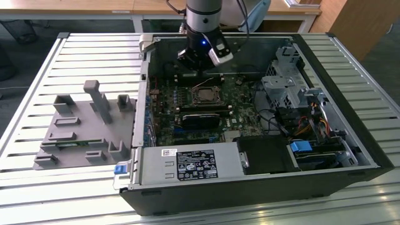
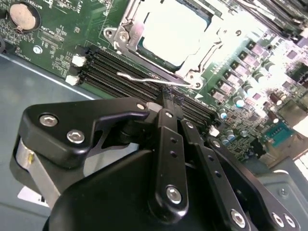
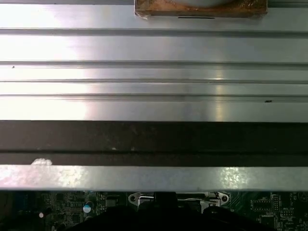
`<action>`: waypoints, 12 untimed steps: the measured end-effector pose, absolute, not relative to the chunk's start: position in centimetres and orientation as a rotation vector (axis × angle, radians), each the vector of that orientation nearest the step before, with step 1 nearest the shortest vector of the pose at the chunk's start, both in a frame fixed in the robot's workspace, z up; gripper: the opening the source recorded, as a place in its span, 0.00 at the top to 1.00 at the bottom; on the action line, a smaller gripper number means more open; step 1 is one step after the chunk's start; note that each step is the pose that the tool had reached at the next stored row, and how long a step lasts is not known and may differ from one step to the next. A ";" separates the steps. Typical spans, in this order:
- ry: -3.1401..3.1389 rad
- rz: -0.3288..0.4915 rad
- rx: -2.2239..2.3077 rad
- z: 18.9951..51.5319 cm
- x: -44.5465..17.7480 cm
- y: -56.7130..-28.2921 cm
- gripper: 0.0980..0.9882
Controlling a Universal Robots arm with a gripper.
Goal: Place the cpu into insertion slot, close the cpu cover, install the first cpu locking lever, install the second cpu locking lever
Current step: 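Install the first cpu locking lever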
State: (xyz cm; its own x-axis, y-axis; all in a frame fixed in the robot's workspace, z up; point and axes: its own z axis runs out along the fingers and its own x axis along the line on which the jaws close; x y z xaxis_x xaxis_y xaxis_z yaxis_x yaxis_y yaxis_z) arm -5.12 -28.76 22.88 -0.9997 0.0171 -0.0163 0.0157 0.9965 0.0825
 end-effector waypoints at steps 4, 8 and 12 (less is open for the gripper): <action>3.122 0.128 0.026 22.7 -4.7 -28.8 0.98; 3.122 0.129 0.026 22.5 -4.2 -28.7 0.98; 3.122 0.129 0.026 22.3 -3.7 -28.7 0.98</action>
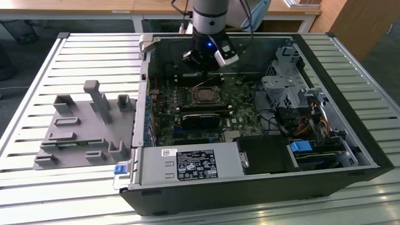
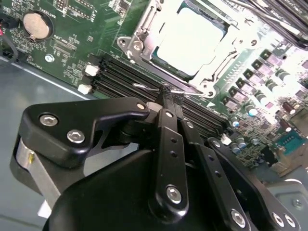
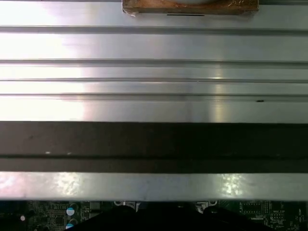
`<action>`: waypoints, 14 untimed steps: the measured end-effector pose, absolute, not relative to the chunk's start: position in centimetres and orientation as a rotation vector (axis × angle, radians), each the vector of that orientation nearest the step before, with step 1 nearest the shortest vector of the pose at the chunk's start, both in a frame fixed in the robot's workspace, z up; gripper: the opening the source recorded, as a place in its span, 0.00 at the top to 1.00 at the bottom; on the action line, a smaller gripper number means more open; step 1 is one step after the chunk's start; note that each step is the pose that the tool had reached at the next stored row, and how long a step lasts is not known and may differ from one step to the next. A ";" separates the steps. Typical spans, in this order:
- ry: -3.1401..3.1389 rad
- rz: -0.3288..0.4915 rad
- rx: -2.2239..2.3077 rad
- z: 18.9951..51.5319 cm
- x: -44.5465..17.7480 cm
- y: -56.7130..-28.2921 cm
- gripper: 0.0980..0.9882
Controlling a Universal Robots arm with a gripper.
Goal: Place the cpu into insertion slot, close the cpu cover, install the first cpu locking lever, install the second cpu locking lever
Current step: 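Install the first cpu locking lever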
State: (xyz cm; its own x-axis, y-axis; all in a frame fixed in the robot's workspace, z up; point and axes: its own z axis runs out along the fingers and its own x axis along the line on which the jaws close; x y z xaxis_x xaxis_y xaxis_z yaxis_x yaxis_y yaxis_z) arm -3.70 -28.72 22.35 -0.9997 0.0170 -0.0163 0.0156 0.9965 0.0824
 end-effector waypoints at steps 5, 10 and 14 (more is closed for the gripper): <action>3.122 0.129 0.026 22.1 -3.3 -28.7 0.98; 3.122 0.129 0.026 21.8 -2.9 -28.7 0.98; 3.122 0.129 0.026 21.5 -2.6 -28.7 0.98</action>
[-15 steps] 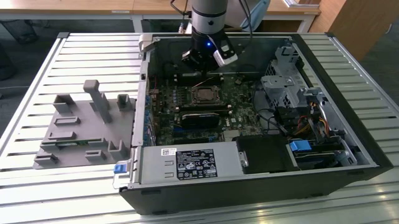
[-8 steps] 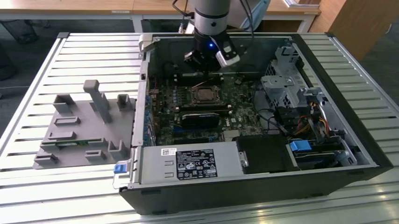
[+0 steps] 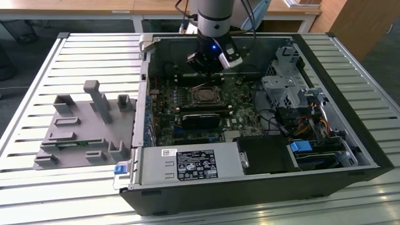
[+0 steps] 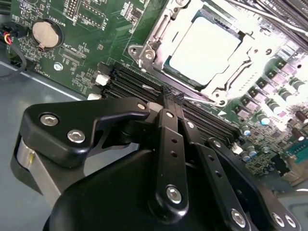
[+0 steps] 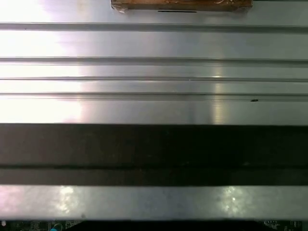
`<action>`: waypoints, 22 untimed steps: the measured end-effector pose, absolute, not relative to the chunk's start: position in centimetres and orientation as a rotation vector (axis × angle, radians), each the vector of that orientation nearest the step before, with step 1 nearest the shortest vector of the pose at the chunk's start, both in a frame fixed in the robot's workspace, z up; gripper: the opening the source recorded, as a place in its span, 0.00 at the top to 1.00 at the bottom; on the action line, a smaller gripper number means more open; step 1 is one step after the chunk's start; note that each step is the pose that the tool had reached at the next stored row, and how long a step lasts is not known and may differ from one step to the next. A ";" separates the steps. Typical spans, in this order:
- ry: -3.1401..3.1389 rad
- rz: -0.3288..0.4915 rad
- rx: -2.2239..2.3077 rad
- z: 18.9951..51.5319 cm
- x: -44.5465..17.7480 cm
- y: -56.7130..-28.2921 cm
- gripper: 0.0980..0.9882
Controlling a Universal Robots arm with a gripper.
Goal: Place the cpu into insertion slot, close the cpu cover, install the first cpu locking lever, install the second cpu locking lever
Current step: 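Install the first cpu locking lever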
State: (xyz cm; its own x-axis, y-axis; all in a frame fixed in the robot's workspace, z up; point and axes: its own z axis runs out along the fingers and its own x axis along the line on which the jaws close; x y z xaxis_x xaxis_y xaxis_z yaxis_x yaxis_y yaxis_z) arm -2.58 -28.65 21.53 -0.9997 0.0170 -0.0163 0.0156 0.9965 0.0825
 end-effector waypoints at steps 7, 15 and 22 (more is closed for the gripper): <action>3.122 0.129 0.026 21.0 -2.0 -28.6 0.98; 3.122 0.126 0.026 20.3 -1.8 -28.6 0.98; 3.122 0.121 0.026 20.0 -1.8 -28.6 0.98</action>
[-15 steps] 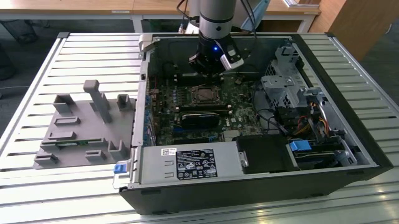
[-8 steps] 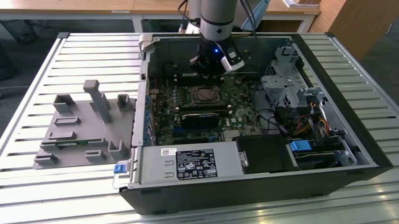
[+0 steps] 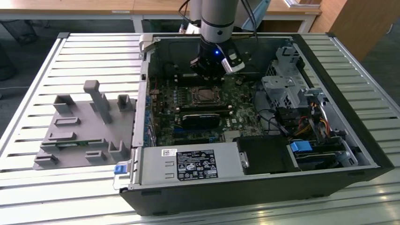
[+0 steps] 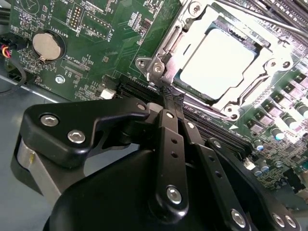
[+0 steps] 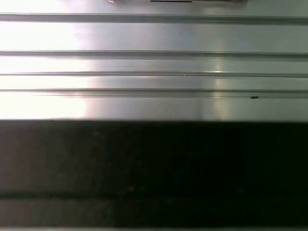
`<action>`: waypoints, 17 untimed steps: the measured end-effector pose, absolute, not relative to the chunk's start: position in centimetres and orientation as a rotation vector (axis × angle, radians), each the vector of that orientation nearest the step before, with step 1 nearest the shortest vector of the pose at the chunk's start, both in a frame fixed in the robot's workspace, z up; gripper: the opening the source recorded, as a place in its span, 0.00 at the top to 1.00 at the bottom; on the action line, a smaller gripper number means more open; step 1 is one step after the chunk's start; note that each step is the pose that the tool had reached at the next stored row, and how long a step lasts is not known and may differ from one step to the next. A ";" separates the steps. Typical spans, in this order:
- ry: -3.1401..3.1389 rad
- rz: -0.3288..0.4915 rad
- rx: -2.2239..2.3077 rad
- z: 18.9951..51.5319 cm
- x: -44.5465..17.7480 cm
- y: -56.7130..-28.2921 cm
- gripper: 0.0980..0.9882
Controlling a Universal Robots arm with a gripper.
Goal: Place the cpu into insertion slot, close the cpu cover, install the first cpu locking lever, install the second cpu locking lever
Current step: 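Install the first cpu locking lever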
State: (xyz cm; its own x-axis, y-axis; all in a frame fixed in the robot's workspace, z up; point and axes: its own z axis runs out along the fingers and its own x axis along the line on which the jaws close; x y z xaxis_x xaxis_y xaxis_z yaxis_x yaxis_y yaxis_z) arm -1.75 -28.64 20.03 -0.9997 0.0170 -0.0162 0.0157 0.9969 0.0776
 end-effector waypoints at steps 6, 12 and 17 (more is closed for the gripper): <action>3.122 0.121 0.026 20.0 -1.7 -28.6 0.98; 3.122 0.119 0.025 20.1 -1.7 -28.6 0.98; 3.123 0.091 0.025 20.0 -1.7 -28.6 0.98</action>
State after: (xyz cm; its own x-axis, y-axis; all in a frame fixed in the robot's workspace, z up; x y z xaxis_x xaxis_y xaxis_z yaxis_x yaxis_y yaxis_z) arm -1.69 -28.63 19.98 -0.9997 0.0167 -0.0167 0.0157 0.9982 0.0581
